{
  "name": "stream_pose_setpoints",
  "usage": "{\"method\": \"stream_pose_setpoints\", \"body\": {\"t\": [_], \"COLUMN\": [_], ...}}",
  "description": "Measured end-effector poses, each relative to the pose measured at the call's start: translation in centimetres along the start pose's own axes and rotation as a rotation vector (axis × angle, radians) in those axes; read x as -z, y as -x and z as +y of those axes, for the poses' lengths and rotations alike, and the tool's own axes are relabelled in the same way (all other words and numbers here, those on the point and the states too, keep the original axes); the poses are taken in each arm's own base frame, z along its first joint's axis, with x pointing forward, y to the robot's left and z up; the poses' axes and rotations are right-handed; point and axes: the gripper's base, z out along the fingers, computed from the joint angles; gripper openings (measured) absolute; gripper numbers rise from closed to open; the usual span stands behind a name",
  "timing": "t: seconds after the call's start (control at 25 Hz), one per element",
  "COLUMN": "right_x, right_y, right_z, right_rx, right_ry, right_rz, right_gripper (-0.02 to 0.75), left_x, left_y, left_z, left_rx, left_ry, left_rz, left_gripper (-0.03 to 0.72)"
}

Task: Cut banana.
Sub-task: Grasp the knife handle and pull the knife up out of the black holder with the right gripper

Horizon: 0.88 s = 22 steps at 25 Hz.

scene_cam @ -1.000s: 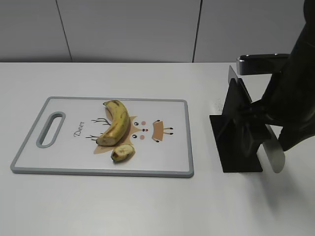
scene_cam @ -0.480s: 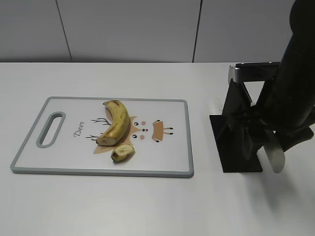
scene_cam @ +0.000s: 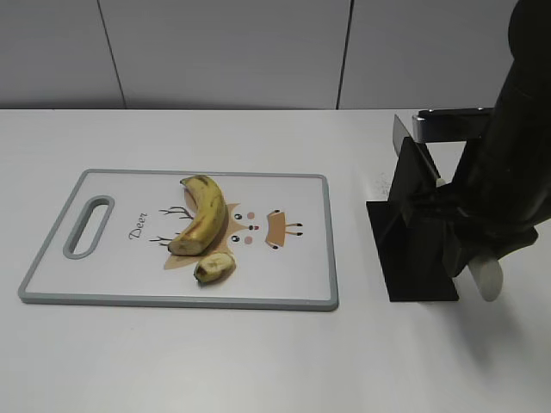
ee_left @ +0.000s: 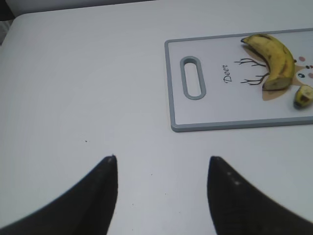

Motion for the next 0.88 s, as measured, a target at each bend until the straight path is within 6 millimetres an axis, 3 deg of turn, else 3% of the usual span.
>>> {"method": "stream_pose_setpoints", "body": {"t": [0.28,0.88], "right_x": [0.2,4.6], "right_y": [0.0,-1.2], "right_z": [0.0,-0.1], "right_rx": [-0.005,-0.044], "right_ry": [0.004,0.081], "right_rz": [-0.008,-0.152], "right_gripper": [0.162,0.162], "left_x": [0.0,0.0], "left_y": [0.0,0.0], "left_z": [0.0,0.0], "left_rx": [0.0,0.0], "left_ry": [0.0,0.0], "left_rz": [0.0,0.0], "left_gripper": [0.566,0.566]}}
